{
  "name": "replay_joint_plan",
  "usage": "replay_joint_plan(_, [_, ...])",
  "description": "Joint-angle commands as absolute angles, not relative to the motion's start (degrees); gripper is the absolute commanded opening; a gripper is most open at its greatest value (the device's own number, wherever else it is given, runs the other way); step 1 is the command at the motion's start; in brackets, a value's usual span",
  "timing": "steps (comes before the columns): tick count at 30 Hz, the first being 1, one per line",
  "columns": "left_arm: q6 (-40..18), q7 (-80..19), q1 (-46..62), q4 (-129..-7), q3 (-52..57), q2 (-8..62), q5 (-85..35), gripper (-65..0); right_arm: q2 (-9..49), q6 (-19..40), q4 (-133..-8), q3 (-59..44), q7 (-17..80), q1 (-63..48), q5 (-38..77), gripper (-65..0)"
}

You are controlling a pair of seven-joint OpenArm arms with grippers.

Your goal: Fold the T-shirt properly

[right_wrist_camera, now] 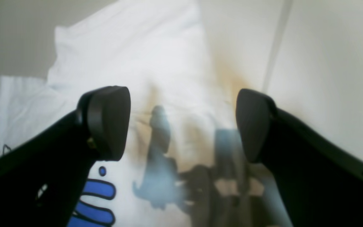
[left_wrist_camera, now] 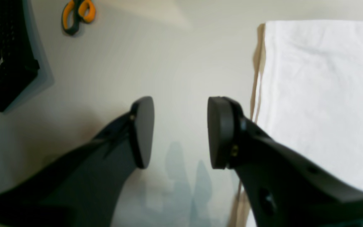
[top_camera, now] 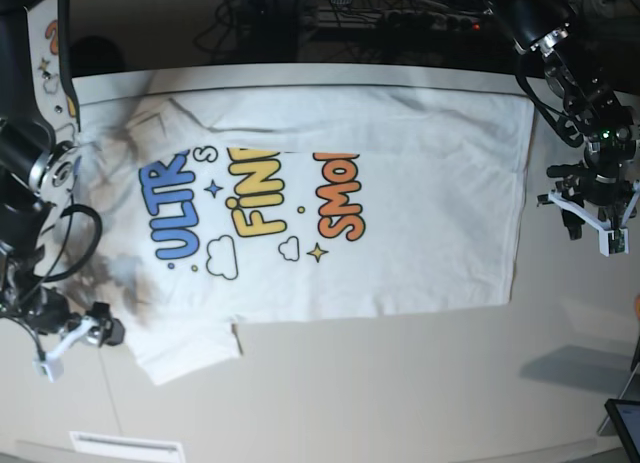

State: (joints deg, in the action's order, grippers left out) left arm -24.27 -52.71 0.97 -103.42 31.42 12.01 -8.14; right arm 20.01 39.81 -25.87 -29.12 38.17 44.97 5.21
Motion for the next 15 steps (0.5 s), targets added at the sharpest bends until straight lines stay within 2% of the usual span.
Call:
replay_joint_plan(1, [-24.13, -51.65, 0.75, -104.04, 31.60, 13.14, -8.48, -37.0, 21.23, 40.00, -25.98, -29.05, 36.88, 46.90, 6.11, -14.4])
replay_joint_plan(15, [-24.13, -51.65, 2.86, -104.31, 31.60, 14.20, -8.48, -37.1, 22.29, 40.00, -24.84, -28.97, 31.52, 44.79, 6.02, -14.4])
